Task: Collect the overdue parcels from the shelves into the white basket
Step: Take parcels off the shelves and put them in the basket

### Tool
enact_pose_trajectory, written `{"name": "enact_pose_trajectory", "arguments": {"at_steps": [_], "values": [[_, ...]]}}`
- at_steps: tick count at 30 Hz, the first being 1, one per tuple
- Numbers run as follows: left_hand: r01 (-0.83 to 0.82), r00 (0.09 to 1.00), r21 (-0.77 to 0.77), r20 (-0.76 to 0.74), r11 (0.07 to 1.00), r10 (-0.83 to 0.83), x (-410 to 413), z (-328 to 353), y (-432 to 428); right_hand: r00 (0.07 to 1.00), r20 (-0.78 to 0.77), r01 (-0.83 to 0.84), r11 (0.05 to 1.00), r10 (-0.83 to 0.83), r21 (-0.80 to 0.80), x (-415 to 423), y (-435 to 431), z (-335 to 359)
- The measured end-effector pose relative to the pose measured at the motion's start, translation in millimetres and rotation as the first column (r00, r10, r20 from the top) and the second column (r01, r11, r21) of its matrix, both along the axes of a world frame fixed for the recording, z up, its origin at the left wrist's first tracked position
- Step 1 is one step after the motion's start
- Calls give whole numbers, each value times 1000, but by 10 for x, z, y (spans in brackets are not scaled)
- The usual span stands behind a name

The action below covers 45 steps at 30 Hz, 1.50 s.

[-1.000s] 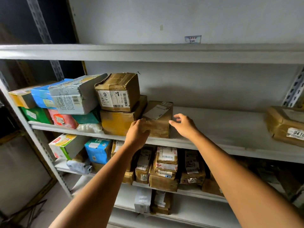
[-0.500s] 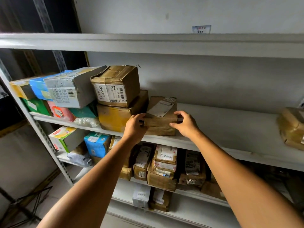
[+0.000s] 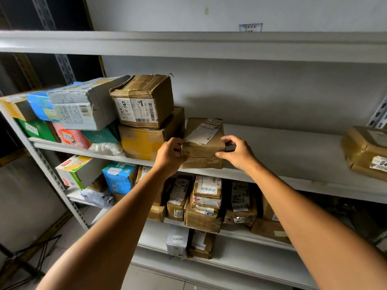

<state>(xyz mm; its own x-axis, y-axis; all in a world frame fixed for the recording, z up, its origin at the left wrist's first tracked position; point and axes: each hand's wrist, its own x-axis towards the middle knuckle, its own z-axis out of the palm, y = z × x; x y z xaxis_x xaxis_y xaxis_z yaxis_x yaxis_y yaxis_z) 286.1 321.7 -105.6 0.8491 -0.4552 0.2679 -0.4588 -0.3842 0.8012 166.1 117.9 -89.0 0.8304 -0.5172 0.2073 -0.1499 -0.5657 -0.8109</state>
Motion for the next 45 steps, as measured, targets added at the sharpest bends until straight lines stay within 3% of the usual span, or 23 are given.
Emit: {"name": "enact_pose_trajectory", "arguments": {"at_steps": [12, 22, 32, 38, 45], "values": [[21, 995, -36, -96, 999, -25, 43, -90, -134, 999, -14, 53, 991, -51, 124, 9, 10, -123], [91, 992, -88, -78, 992, -98, -157, -113, -62, 995, -16, 103, 991, -102, 81, -234, 116, -141], [236, 951, -190, -156, 953, -267, -310, -119, 196, 976, 18, 208, 957, -216, 201, -696, 446, -192], [329, 904, -268, -189, 905, -384, -454, -113, 331, 951, 55, 290, 939, -304, 187, -976, 710, -146], [369, 897, -249, -155, 896, -413, -846, -9, 497, 937, 90, 321, 934, -337, 155, -1421, 925, -79]]}}
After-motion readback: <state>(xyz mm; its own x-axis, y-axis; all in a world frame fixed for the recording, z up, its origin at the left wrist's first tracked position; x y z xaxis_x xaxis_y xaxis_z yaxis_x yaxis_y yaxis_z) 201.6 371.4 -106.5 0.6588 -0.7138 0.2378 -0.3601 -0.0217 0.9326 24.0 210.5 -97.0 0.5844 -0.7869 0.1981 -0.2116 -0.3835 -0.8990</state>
